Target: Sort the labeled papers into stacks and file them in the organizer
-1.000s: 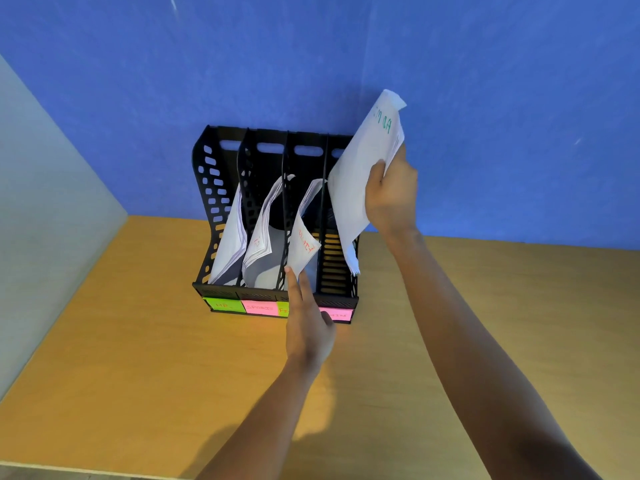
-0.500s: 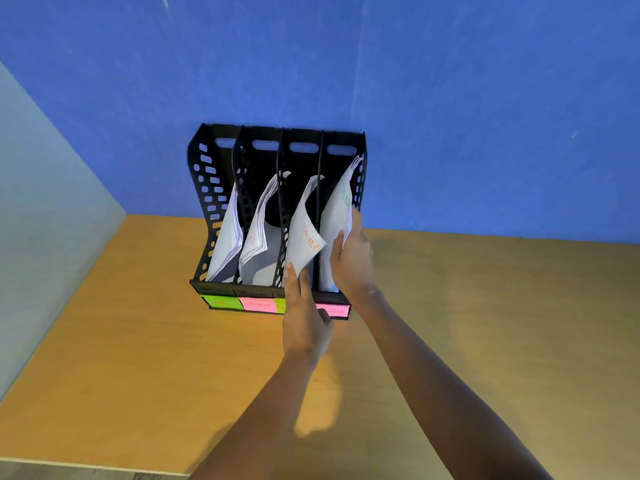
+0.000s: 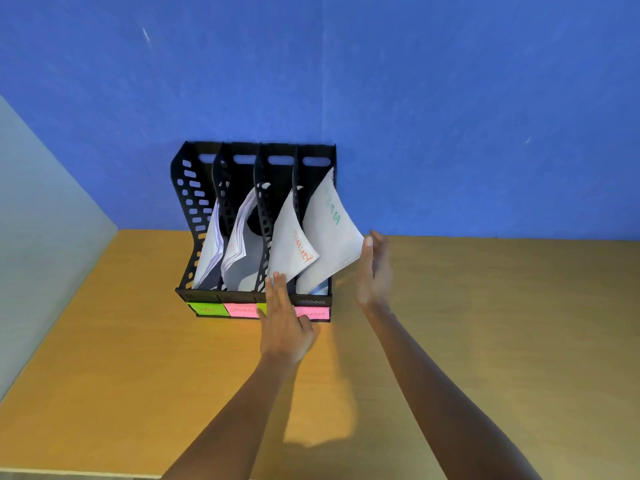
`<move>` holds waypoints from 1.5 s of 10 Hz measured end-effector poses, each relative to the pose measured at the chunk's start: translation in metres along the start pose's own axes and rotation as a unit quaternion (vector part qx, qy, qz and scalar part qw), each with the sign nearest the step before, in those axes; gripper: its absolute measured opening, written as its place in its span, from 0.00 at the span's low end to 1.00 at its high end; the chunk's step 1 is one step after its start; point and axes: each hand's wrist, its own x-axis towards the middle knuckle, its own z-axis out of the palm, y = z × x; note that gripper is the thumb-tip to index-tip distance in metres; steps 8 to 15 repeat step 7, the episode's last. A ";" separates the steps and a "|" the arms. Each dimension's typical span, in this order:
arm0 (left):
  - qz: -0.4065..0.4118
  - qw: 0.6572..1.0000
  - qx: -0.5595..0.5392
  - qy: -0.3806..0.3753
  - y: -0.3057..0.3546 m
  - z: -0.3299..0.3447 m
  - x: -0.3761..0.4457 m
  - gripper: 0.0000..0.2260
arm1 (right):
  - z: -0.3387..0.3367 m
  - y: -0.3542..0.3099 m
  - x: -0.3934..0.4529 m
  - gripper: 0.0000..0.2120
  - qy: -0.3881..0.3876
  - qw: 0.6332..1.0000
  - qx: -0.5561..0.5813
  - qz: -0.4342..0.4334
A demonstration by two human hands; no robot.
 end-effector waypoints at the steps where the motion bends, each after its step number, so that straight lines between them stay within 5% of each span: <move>1: 0.008 0.997 0.068 0.028 0.001 0.003 -0.006 0.37 | -0.024 0.015 -0.006 0.25 0.007 0.988 -0.136 -0.074; 2: 0.082 0.979 0.175 0.059 0.011 0.007 -0.014 0.33 | -0.061 0.031 -0.009 0.27 0.001 0.943 -0.293 -0.156; 4: 0.200 0.958 0.189 0.084 0.060 0.001 0.007 0.30 | -0.105 0.020 0.015 0.28 -0.029 0.891 -0.412 -0.190; 7: 0.224 0.950 0.122 0.182 0.170 -0.031 0.033 0.32 | -0.137 -0.043 0.064 0.29 -0.009 0.854 -0.438 -0.279; 15: 0.224 0.950 0.122 0.182 0.170 -0.031 0.033 0.32 | -0.137 -0.043 0.064 0.29 -0.009 0.854 -0.438 -0.279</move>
